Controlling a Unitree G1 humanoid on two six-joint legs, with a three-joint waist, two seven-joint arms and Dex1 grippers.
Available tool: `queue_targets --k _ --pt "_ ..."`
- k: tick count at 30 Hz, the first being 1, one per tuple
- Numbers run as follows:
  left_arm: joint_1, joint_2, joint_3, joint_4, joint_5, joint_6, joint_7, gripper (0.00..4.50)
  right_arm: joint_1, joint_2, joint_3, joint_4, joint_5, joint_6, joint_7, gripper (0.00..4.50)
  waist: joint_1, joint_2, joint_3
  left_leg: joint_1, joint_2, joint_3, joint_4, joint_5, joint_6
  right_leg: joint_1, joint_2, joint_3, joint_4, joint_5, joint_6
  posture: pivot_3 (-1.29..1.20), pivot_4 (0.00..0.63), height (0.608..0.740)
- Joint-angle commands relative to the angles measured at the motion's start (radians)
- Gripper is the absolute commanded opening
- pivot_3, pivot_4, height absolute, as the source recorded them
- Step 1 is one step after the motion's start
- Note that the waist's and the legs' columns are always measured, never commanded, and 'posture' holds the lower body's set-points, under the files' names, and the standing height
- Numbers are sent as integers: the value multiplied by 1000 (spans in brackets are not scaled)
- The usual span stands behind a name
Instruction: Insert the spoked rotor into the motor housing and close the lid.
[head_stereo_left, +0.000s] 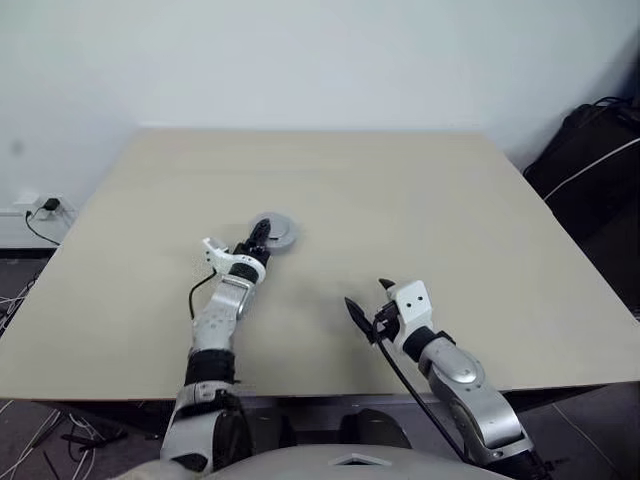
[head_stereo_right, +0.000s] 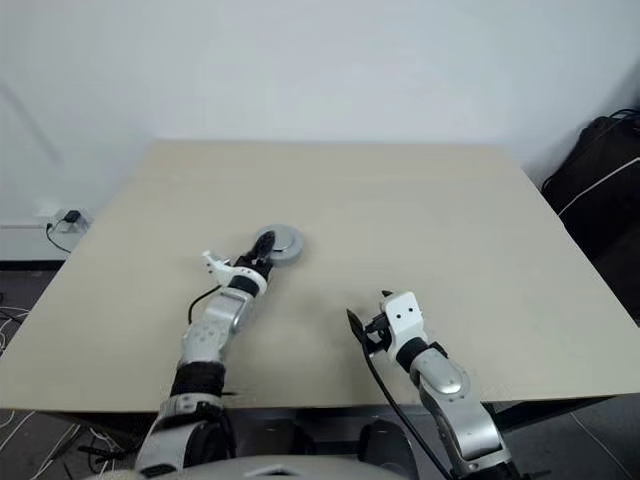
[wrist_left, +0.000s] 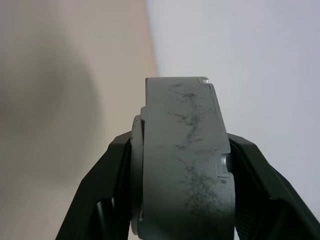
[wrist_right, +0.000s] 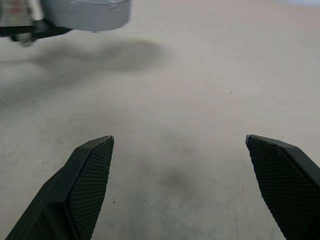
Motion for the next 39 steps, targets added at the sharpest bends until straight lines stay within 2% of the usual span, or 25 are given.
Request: queue_targets --k 1,6,12,17,19,20,27,32,35,39 --pt "-102 2 36 88 56 -36 -20 2120 -9 9 -37 6 -5 -30 17 4500 -2 -1 0 1 0 0 0 0 0 0 -1 0 0 0 0 0 0 740" --pt "-203 15 88 257 141 -76 1 2120 -11 23 -52 25 -11 -36 38 4500 -6 -2 1 1 2 -1 0 0 0 0 -1 0 2 0 -1 0 0 740" --pt "-261 21 137 374 220 -107 27 2120 -6 43 -54 12 -23 -21 42 4500 -10 -2 1 1 2 -1 0 0 0 0 -1 0 1 1 2 0 0 740" --pt "-240 19 148 372 263 -66 49 3737 -7 58 -51 3 -34 -4 38 4500 -13 -3 0 3 2 -1 0 0 0 2 -2 0 2 1 1 0 0 740" --pt "-202 15 142 332 276 -36 66 4381 -8 64 -51 1 -27 15 40 4500 -15 -3 -1 7 2 -1 0 0 0 3 -3 0 2 1 1 0 0 740" --pt "-178 12 137 303 282 -15 72 4447 -8 68 -51 0 -24 22 41 4500 -18 -3 -2 8 2 -1 0 0 -1 3 -3 0 2 0 0 0 0 740" --pt "99 -4 60 -47 286 218 118 4447 -13 91 -54 19 -21 46 42 4500 -29 -3 -16 11 2 -2 -4 0 -1 3 -4 1 2 -1 -4 0 0 740" --pt "270 5 5 -284 285 337 147 4447 -19 118 -73 40 -5 49 38 4500 -29 -2 -19 19 3 -1 -8 0 -1 7 -4 1 3 -5 -9 0 0 740" --pt "356 45 -82 -415 366 334 126 4447 -26 167 -122 61 10 18 -5 4500 -29 0 -20 20 3 -1 -9 0 -2 7 -4 1 3 -5 -9 0 0 740" --pt "456 109 -235 -547 562 202 78 4447 -24 209 -156 78 -12 -20 -51 4500 -25 3 -21 21 3 0 -10 0 -2 7 -4 2 3 -5 -9 0 0 740"
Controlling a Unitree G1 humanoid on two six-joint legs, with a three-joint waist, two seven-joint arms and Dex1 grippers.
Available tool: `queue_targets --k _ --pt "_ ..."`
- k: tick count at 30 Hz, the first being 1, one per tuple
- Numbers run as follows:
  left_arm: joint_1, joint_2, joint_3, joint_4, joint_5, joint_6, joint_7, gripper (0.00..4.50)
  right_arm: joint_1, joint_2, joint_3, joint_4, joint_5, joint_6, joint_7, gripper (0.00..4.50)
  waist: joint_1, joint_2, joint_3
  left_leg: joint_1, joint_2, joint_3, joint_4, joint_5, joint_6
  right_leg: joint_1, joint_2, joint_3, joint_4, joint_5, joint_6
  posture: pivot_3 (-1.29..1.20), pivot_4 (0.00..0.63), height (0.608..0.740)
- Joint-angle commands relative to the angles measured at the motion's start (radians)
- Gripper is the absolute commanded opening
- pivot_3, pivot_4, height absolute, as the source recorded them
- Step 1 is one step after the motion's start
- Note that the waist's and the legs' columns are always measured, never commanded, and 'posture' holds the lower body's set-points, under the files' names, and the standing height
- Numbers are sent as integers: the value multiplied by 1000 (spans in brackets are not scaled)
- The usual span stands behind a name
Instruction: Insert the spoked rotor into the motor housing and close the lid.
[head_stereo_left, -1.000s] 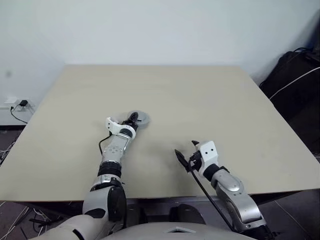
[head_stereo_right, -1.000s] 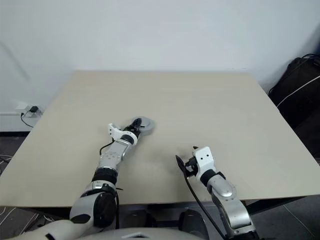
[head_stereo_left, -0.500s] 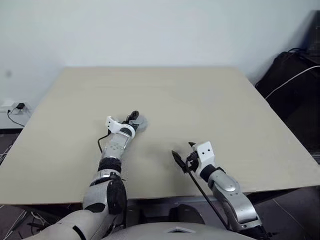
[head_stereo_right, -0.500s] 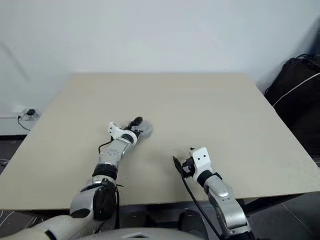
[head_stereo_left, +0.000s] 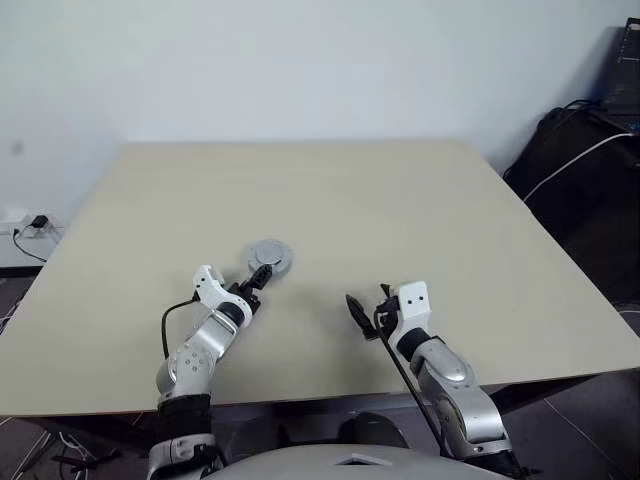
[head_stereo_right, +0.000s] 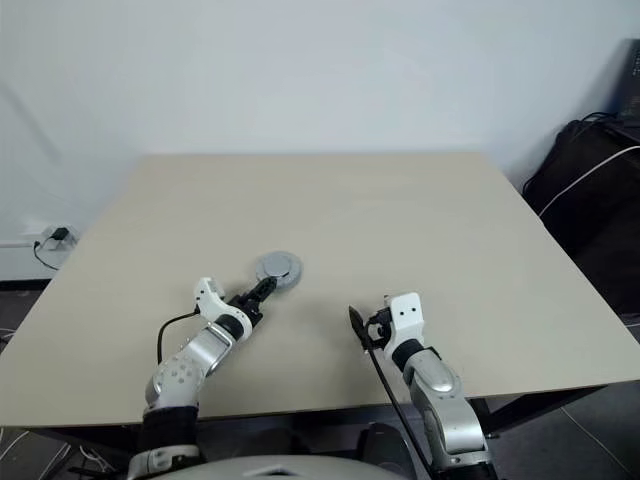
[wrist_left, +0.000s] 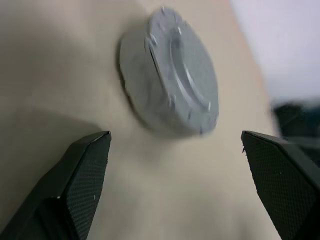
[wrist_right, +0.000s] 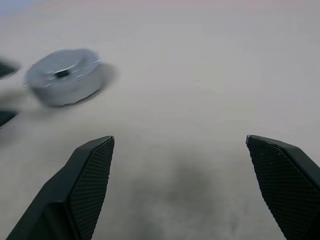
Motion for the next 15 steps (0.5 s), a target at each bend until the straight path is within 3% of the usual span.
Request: queue_targets --k 1,6,9,15 --pt "85 51 -123 -84 202 -126 -24 4447 -11 21 -36 -7 -15 -66 -37 4500 0 1 0 0 0 1 -1 0 0 -1 0 1 0 0 0 0 0 740" --pt "173 75 -239 -92 470 -454 -14 4447 5 31 -36 19 -76 -164 -76 4500 4 2 1 0 0 2 -6 1 -3 -4 0 3 0 -1 -1 0 0 740" --pt "199 45 -238 -76 556 -640 12 4447 12 39 -38 37 -107 -230 -100 4500 10 3 4 -1 0 2 -9 2 -4 -6 0 3 -1 -1 -2 0 0 740" --pt "198 51 -267 -16 714 -834 40 4447 -3 81 -61 147 -114 -383 -130 4500 19 2 4 0 -1 2 -15 3 -6 -8 -1 2 -1 -4 -6 0 0 740"
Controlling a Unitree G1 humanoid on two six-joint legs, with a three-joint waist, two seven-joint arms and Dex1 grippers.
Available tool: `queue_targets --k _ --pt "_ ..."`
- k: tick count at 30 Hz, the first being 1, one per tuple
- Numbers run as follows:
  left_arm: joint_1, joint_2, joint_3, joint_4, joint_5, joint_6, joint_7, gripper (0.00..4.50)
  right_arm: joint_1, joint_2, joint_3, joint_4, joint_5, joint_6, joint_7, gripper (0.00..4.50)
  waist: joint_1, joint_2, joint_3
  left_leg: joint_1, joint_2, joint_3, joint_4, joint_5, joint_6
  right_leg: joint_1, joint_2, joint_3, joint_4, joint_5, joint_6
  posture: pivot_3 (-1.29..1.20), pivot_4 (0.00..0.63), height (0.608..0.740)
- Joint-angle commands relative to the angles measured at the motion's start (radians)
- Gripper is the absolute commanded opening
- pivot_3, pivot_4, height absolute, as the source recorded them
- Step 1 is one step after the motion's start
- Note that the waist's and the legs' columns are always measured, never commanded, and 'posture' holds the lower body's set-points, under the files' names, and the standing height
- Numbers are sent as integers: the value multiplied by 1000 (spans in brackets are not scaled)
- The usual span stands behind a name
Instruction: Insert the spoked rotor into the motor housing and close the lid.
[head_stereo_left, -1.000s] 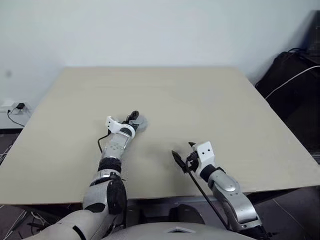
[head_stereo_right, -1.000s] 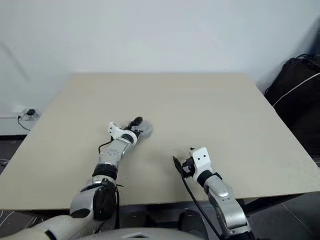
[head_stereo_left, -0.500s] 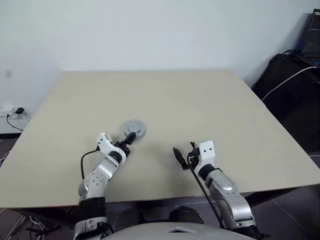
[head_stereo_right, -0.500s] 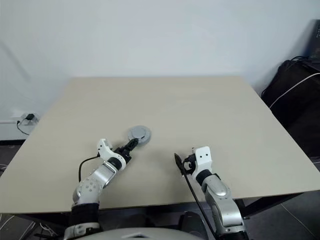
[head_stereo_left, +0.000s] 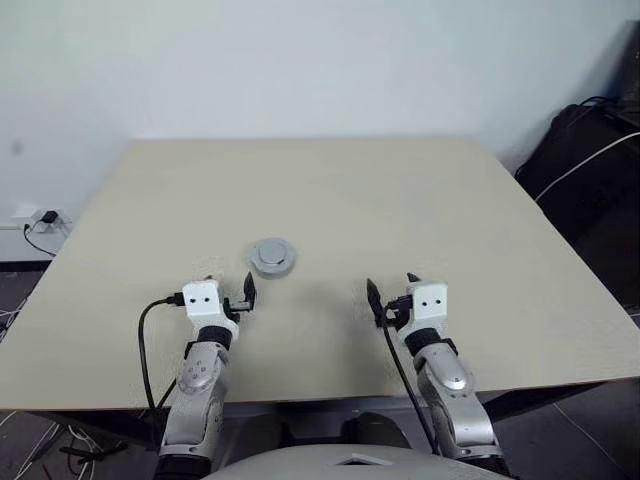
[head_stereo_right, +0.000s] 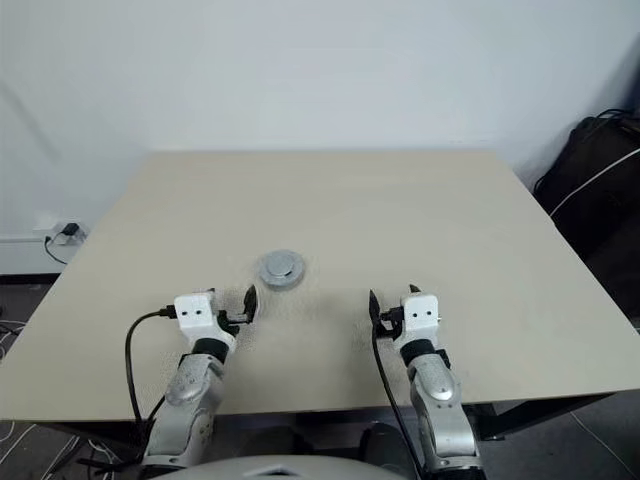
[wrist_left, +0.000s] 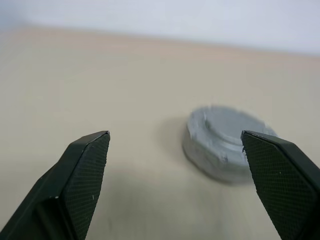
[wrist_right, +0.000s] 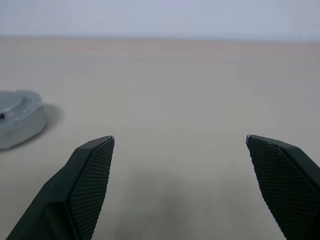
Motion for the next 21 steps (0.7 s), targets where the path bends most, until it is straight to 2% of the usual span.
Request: queue_targets --k 1,8,21 --pt "-14 11 -32 28 87 -102 0 4447 -28 9 -20 45 16 -56 8 4500 1 0 0 0 0 0 0 0 0 0 0 0 0 0 0 0 0 740" --pt "-15 -6 7 53 104 -171 37 4447 -69 17 -55 146 32 -83 5 4500 2 -2 2 0 0 0 0 0 1 0 -2 -5 0 -1 -1 0 0 740" --pt "20 -25 16 45 119 -177 42 4447 -84 24 -55 177 17 -94 6 4500 9 -2 3 0 0 -1 1 -1 3 2 -3 -7 0 -1 -1 0 0 740"
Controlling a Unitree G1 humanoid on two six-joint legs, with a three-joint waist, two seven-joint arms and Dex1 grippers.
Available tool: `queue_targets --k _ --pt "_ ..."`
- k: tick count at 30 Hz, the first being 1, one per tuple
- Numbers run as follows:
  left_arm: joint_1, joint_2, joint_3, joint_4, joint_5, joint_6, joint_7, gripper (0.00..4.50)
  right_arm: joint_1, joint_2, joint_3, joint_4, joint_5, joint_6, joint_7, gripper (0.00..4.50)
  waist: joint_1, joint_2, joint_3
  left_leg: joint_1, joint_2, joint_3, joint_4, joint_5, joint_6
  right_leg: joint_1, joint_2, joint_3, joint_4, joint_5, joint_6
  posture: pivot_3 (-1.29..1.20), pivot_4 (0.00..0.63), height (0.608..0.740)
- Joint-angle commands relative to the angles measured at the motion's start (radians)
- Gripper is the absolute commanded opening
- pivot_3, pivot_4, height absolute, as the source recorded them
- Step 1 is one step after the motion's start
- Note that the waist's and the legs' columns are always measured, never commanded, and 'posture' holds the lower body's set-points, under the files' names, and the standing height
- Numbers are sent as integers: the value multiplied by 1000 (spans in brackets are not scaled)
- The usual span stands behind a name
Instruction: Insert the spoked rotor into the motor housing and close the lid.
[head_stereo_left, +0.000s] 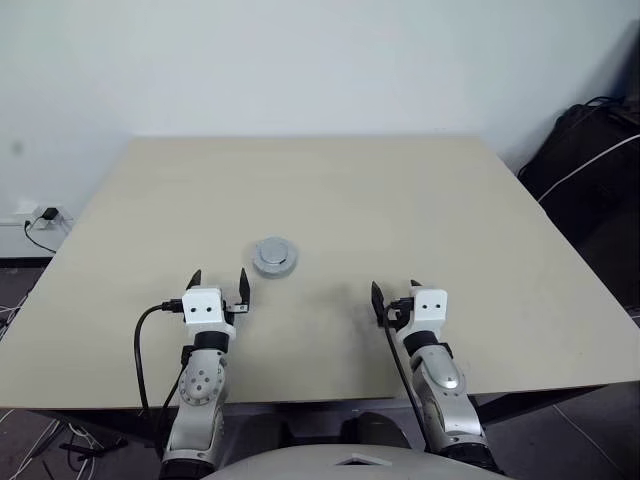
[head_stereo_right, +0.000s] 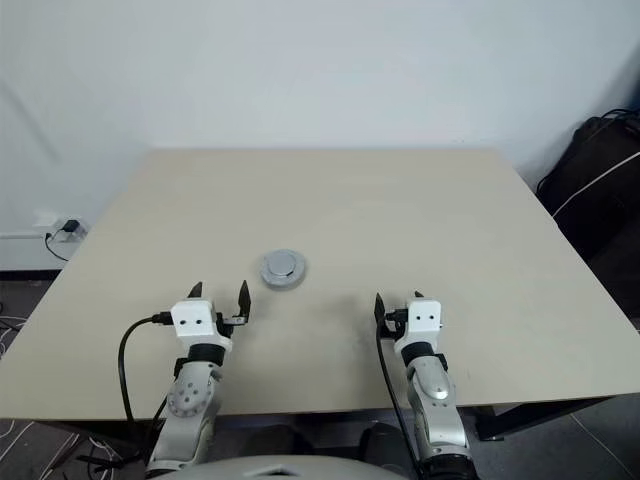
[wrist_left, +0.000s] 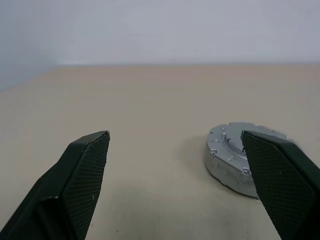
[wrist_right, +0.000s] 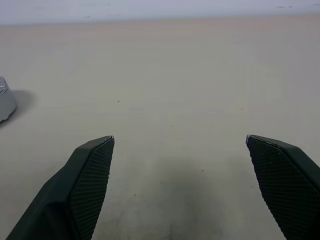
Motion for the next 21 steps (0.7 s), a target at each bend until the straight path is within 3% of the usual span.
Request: queue_targets --k 1,21 --pt "2 -7 -7 -18 14 -16 1 4447 -18 2 -1 -16 -5 -27 1 4500 0 0 0 0 0 0 0 0 0 0 0 0 0 0 0 0 0 740" --pt "7 -19 -12 -11 45 -5 11 4447 8 19 9 -74 -9 0 -12 4500 1 0 0 0 0 0 0 0 1 0 0 0 0 0 0 0 0 740"
